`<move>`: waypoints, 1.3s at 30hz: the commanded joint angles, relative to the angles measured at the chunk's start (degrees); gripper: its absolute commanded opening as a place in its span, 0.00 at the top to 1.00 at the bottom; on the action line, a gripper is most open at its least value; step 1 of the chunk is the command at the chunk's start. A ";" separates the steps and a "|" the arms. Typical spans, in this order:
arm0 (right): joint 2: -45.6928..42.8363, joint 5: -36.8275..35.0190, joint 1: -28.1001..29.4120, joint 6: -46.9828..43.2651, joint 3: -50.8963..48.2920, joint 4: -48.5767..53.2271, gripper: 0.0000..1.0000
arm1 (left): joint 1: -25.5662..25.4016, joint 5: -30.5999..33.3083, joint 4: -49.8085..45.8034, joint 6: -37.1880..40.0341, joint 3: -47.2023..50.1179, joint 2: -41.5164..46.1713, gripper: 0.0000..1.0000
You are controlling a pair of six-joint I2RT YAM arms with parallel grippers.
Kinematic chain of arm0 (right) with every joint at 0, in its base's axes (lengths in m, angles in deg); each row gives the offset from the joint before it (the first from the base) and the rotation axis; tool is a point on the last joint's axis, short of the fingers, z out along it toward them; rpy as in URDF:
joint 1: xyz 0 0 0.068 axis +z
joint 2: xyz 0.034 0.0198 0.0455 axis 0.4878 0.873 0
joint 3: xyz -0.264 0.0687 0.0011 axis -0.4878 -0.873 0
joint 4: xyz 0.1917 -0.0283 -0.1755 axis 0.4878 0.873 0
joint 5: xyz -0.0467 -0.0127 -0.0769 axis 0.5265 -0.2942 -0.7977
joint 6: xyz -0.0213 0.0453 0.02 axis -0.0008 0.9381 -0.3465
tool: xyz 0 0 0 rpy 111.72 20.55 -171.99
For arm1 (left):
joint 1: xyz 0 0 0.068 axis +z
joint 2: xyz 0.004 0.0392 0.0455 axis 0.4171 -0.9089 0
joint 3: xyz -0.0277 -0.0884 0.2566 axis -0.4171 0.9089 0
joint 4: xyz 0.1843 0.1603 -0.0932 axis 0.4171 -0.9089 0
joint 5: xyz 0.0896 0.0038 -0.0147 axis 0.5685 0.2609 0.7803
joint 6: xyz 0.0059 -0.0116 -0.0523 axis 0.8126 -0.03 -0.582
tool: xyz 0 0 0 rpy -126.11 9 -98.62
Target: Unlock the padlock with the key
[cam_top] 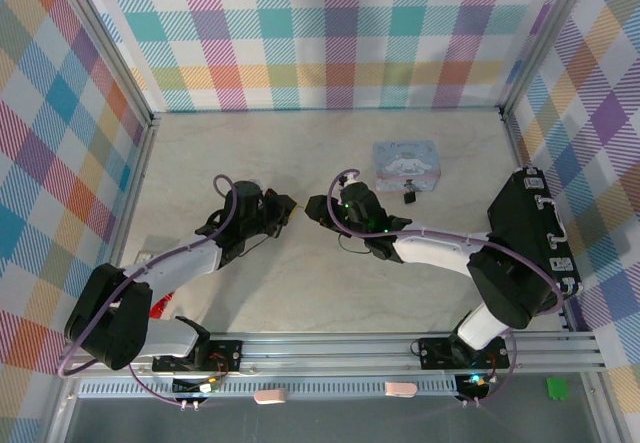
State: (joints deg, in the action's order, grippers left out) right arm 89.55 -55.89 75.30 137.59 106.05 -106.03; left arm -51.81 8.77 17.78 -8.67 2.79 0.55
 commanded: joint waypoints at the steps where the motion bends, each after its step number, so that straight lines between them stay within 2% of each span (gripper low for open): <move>1: -2.84 6.61 -3.18 -2.62 -1.30 -5.37 0.57 | 3.35 -3.02 -0.80 11.57 -4.13 -1.06 1.00; 5: -3.29 13.21 -5.99 -2.37 -5.69 -15.59 0.52 | 5.45 -6.35 -4.63 25.63 -7.97 -2.02 1.00; 9: -3.31 16.05 -6.98 -3.47 -7.26 -22.11 0.49 | 5.37 -7.75 -7.87 37.99 -9.90 -1.00 1.00; 16: -2.09 18.97 -8.20 -3.46 -9.72 -33.36 0.43 | 5.36 -15.17 -6.97 50.32 -11.93 1.59 1.00; 19: -1.98 20.06 -8.48 -4.10 -10.52 -37.18 0.39 | 5.36 -16.80 -5.68 52.23 -10.95 3.03 1.00; 24: -0.30 21.34 -8.49 -3.81 -10.60 -40.22 0.39 | 5.36 -20.69 -3.23 52.30 -10.00 3.41 1.00; 33: 4.15 26.04 -8.49 -0.99 -9.80 -48.52 0.48 | 5.18 -27.02 0.83 50.68 -9.22 4.66 1.00; 39: 3.96 27.46 -8.52 -0.85 -9.92 -48.99 0.53 | 5.18 -27.59 0.88 50.15 -9.42 4.86 1.00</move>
State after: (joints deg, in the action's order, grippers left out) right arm 93.72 -30.55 67.02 136.41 95.87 -150.72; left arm -46.32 -16.69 16.44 41.21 -6.85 3.85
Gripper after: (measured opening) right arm 0.477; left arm 0.057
